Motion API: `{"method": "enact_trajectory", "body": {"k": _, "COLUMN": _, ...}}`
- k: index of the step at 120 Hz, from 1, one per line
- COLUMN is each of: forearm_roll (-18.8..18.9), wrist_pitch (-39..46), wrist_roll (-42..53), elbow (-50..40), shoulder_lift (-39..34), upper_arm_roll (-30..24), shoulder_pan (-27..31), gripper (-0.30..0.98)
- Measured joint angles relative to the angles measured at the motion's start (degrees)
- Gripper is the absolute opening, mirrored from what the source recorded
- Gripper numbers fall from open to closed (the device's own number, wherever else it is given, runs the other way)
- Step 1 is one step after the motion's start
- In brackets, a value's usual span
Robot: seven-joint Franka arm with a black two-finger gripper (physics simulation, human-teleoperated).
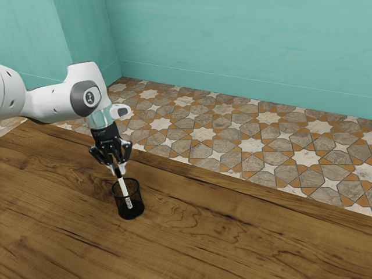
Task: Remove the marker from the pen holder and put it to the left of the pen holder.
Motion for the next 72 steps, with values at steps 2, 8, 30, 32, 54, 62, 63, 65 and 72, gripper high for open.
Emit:
{"method": "enact_trajectory", "body": {"k": 2, "forearm_roll": 0.0, "wrist_pitch": -0.1, "wrist_roll": 0.1, "elbow": 0.0, "shoulder_lift": -0.1, "upper_arm_roll": 0.0, "shoulder_pan": 0.0, "gripper": 0.04}}
{"method": "enact_trajectory", "body": {"k": 8, "forearm_roll": 0.0, "wrist_pitch": -0.3, "wrist_roll": 0.2, "elbow": 0.0, "shoulder_lift": -0.3, "upper_arm_roll": 0.0, "shoulder_pan": 0.0, "gripper": 0.01}}
{"method": "enact_trajectory", "body": {"k": 30, "forearm_roll": 0.5, "wrist_pitch": -1.3, "wrist_roll": 0.6, "elbow": 0.2, "shoulder_lift": -1.8, "upper_arm_roll": 0.1, "shoulder_pan": 0.0, "gripper": -0.06}}
{"method": "enact_trajectory", "body": {"k": 32, "forearm_roll": 0.6, "wrist_pitch": -1.5, "wrist_roll": 0.6, "elbow": 0.3, "shoulder_lift": -2.2, "upper_arm_roll": 0.1, "shoulder_pan": 0.0, "gripper": -0.07}}
{"method": "enact_trajectory", "body": {"k": 54, "forearm_roll": 2.2, "wrist_pitch": -6.4, "wrist_roll": 0.6, "elbow": 3.6, "shoulder_lift": -7.4, "upper_arm_roll": -0.1, "shoulder_pan": -0.1, "gripper": -0.09}}
{"method": "enact_trajectory", "body": {"k": 62, "forearm_roll": 3.7, "wrist_pitch": -9.3, "wrist_roll": 0.6, "elbow": 6.4, "shoulder_lift": -8.3, "upper_arm_roll": 0.0, "shoulder_pan": -0.2, "gripper": -0.1}}
{"method": "enact_trajectory", "body": {"k": 63, "forearm_roll": 3.9, "wrist_pitch": -9.8, "wrist_roll": 0.6, "elbow": 6.8, "shoulder_lift": -8.4, "upper_arm_roll": 0.1, "shoulder_pan": -0.2, "gripper": -0.1}}
{"method": "enact_trajectory", "body": {"k": 65, "forearm_roll": 4.4, "wrist_pitch": -10.8, "wrist_roll": 0.5, "elbow": 7.6, "shoulder_lift": -8.4, "upper_arm_roll": 0.1, "shoulder_pan": -0.3, "gripper": -0.1}}
{"method": "enact_trajectory", "body": {"k": 72, "forearm_roll": 6.8, "wrist_pitch": -14.8, "wrist_roll": 0.2, "elbow": 10.7, "shoulder_lift": -8.1, "upper_arm_roll": 0.1, "shoulder_pan": -0.1, "gripper": -0.1}}
